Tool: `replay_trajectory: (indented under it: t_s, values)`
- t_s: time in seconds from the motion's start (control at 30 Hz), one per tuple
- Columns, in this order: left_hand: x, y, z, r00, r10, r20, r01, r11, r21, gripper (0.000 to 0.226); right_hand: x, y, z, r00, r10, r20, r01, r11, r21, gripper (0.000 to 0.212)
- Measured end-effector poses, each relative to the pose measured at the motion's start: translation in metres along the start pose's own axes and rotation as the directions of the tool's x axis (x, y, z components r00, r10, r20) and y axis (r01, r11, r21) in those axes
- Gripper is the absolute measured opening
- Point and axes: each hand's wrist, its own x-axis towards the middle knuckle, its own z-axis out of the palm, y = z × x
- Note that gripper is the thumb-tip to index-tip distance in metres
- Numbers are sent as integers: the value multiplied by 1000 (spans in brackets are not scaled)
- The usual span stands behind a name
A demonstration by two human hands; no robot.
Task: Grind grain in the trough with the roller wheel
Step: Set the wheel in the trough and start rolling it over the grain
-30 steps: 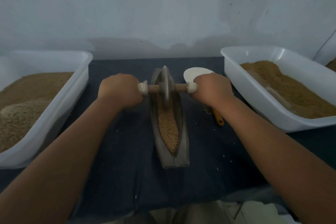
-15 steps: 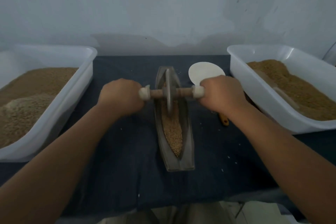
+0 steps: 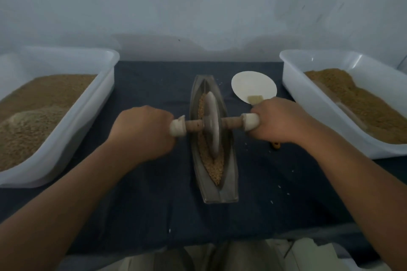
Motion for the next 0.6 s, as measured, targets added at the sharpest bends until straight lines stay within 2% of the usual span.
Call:
replay_trajectory:
  t_s: [0.1, 0.2, 0.27, 0.37, 0.43, 0.47, 0.53, 0.6]
  values:
    - [52, 2, -1, 995, -73, 63, 71, 997, 34, 28, 33, 0, 11, 982, 76, -174, -85, 995, -49, 39]
    - [82, 3, -4, 991, -119, 64, 117, 993, 30, 26, 59, -2, 10, 963, 113, -245, -128, 991, -47, 31]
    - [76, 6, -7, 988, -121, 96, 122, 993, 5, 28, 59, -3, 3, 973, 87, -214, -103, 993, -60, 29]
    - [36, 4, -8, 993, -40, 107, 42, 999, -12, 26, 29, 1, -7, 999, 32, 5, -32, 999, -21, 25]
    - [3, 3, -8, 999, 45, -8, -45, 999, 31, 29, 3, 4, -9, 987, -7, 161, -3, 998, 65, 27]
    - [-7, 3, -8, 994, 82, -77, -78, 995, 62, 31, -7, 6, -7, 981, -18, 193, -1, 995, 101, 31]
    - [-7, 2, -7, 988, 75, -134, -64, 995, 81, 32, -12, 4, -1, 990, -13, 138, 0, 995, 95, 33]
    - [13, 3, -1, 999, -15, -35, 16, 999, 28, 33, 2, 1, 7, 999, 37, -23, -37, 999, 17, 31]
